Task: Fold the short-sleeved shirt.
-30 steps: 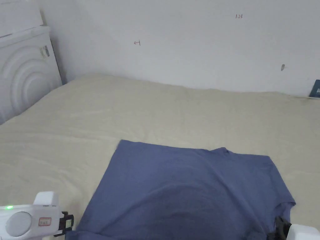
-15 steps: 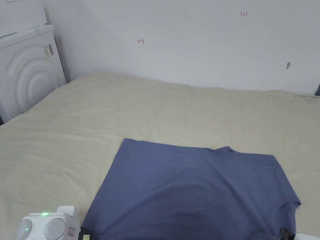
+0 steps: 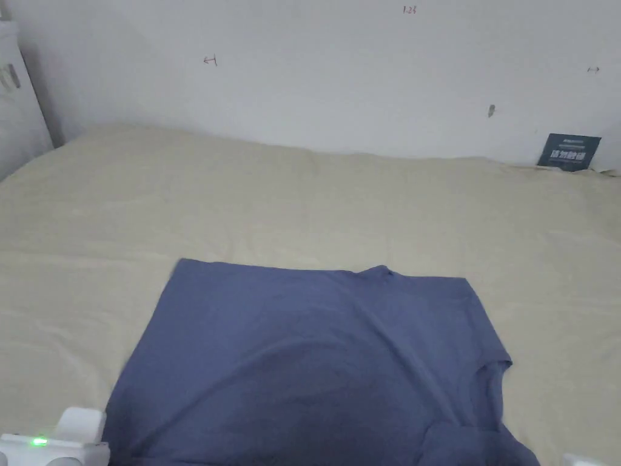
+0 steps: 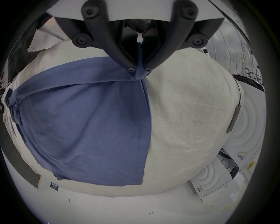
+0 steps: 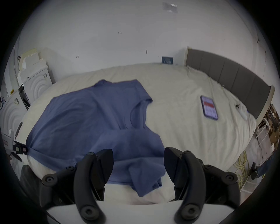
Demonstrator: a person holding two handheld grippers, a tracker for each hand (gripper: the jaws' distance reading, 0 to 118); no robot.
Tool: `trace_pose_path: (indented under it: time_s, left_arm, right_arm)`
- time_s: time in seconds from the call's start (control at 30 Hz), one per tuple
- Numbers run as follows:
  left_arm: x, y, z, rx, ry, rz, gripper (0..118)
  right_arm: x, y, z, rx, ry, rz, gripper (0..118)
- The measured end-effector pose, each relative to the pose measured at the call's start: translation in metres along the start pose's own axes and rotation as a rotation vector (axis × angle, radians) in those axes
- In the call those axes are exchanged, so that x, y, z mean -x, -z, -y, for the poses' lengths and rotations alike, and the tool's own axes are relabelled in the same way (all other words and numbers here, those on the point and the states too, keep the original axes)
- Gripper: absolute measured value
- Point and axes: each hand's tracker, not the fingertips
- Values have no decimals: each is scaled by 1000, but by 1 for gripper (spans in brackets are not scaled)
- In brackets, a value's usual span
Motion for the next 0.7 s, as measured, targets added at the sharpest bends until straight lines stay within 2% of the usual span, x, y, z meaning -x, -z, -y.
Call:
trace_pose_path:
  time_s: [0.07,0.17,0.23,0.27,0.3,0.37,0.4,0.43,0.47,0.57,0.7]
  left_arm:
    - [2,-5,4,-7,-13,11,0]
    - [7,-5,8,-22,-26,23,0]
    - [11,-1,11,-38,-40,30,0]
    - [12,0,12,-35,-40,32,0]
    - [14,3,13,-34,-44,32,0]
    - [17,5,15,-44,-52,44,0]
    - [20,5,16,-44,-54,49,0]
    - [22,4,17,-51,-61,53,0]
    - [22,3,18,-55,-69,54,0]
    - [28,0,24,-84,-82,69,0]
    - [30,-7,34,-149,-91,83,0]
  right_arm:
    - [-7,10,2,61,-7,-6,74]
    - [-8,30,12,151,31,-46,74]
    - [-4,44,22,209,3,-43,73]
    - [0,49,28,223,-19,-40,68]
    - [2,50,32,212,-35,-31,52]
    - [4,39,32,158,-35,-62,9]
    - [7,34,32,146,-15,-101,9]
    - [10,31,33,143,-37,-68,9]
    - [13,32,32,150,-114,-55,8]
    - [9,27,36,119,-86,-64,8]
    - [13,8,40,8,-171,-6,7]
